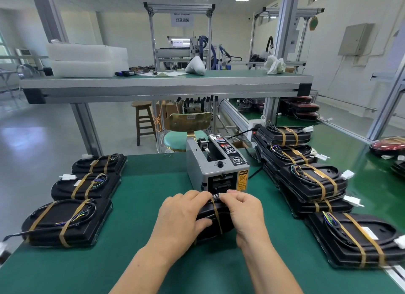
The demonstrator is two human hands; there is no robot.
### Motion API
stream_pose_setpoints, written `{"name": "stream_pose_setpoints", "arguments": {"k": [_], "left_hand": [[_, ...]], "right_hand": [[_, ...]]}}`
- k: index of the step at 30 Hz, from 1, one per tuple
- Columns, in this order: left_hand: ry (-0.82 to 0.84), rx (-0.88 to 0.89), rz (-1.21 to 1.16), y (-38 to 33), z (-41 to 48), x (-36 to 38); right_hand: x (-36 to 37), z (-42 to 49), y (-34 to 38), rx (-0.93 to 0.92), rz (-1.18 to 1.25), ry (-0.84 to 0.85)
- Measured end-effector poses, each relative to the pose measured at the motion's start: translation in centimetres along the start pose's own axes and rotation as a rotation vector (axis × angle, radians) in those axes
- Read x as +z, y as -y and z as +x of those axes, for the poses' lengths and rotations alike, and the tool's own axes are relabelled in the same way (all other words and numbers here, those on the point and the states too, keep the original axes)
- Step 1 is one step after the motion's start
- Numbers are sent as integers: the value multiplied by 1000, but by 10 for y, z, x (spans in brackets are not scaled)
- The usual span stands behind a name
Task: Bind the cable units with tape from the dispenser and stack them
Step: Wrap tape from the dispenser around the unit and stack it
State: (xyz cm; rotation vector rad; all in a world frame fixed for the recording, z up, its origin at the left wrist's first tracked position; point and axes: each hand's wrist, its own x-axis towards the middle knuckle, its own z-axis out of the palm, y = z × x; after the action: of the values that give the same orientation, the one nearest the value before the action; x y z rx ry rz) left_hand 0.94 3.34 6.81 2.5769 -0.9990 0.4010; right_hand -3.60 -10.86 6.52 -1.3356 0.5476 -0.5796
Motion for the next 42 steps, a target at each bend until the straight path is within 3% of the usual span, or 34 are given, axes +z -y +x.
{"name": "stream_pose_setpoints", "arguments": {"k": [15, 24, 30, 37, 39, 42], "left_hand": [[-4, 15, -9, 0, -1, 0], [-32, 38, -1, -2, 1, 1], [-48, 62, 29, -4, 1, -1], [-57, 96, 74, -6, -2, 0], [-56, 113, 130, -6, -2, 0], [-86, 136, 159, -6, -2, 0]], "right_hand": [[0, 4, -8, -24, -68, -24], [-9, 11, -19, -112, -96, -222], [0, 19, -21, -115, -277, -57], [-22, 30, -31, -199, -304, -82], [-36, 32, -35, -174, -245, 20], [-54, 31, -44, -149, -259, 323]]}}
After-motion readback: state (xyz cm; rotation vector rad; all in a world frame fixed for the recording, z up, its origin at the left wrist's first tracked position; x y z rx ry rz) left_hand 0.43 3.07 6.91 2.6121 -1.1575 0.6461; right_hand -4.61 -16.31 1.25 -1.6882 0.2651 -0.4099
